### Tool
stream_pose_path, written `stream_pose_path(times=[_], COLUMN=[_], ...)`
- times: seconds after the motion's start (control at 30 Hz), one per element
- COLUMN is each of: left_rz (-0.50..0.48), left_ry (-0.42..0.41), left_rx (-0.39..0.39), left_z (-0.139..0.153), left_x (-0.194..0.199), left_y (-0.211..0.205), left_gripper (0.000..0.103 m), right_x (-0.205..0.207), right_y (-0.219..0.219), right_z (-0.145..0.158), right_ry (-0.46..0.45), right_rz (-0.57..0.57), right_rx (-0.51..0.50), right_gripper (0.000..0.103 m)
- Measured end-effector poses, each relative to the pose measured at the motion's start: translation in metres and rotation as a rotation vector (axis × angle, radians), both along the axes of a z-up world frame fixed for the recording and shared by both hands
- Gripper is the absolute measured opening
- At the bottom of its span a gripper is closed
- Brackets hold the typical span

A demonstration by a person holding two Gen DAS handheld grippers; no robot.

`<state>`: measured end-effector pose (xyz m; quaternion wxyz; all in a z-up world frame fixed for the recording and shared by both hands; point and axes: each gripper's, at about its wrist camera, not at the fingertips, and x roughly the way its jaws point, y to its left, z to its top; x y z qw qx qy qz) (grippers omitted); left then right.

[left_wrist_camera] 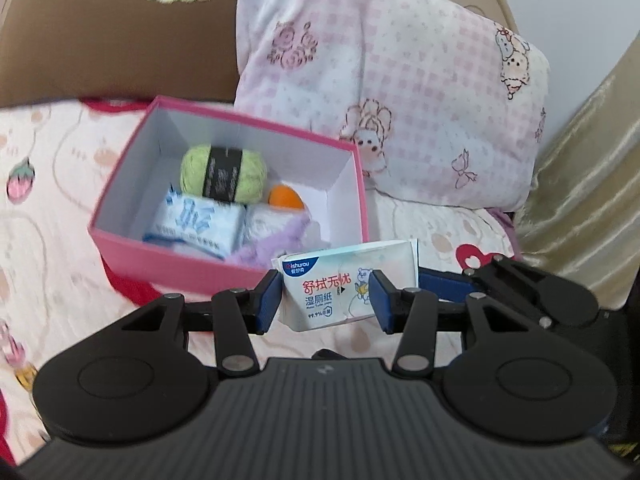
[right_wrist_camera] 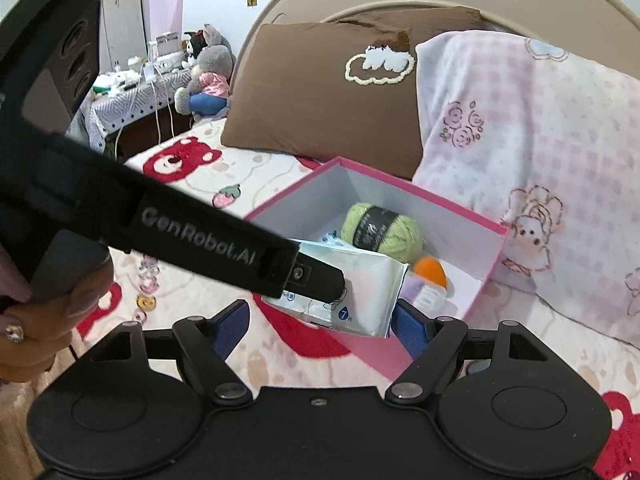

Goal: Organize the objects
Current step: 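Lift the white packet with the right gripper toward the pink box, then lower the white packet into the pink box beside the plush toy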

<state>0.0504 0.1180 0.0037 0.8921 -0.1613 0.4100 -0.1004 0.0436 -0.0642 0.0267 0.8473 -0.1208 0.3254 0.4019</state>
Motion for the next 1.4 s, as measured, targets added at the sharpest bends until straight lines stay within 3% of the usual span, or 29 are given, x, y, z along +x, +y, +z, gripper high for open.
stream_pose_path(times=[0.3, 0.4, 0.47, 0.57, 0.77, 0.97, 1.13, 1.4], left_rz=[0.048, 0.046, 0.055, 0.055, 0.047, 0.055, 0.042, 0.045], left_ry=[-0.020, -0.003, -0.046, -0.020, 0.002, 0.076, 0.097, 0.117], left_rx=[-0.069, -0.080, -0.075, -0.094, -0.060, -0.110, -0.140, -0.165], left_z=[-0.003, -0.011, -0.018, -0.033, -0.050, -0.083, -0.111, -0.131], left_x=[0.045, 0.065, 0.071, 0.080, 0.114, 0.152, 0.159, 0.169], left_y=[0.026, 0.032, 0.038, 0.045, 0.042, 0.046, 0.048, 0.044], left_gripper=[0.046, 0.046, 0.046, 0.045, 0.046, 0.046, 0.046, 0.042], right_x=[0.047, 0.064, 0.078, 0.095, 0.122, 0.149, 0.158, 0.169], right_y=[0.022, 0.027, 0.029, 0.032, 0.039, 0.050, 0.053, 0.061], right_z=[0.002, -0.005, -0.010, -0.021, -0.041, -0.068, -0.086, -0.103], right_ry=[0.018, 0.037, 0.060, 0.115, 0.139, 0.177, 0.227, 0.221], right_rz=[-0.041, -0.064, -0.072, -0.072, -0.109, -0.162, -0.194, -0.207], right_rx=[0.031, 0.048, 0.071, 0.077, 0.044, -0.014, -0.038, -0.116], right_gripper=[0.076, 0.070, 0.062, 0.057, 0.049, 0.049, 0.049, 0.049])
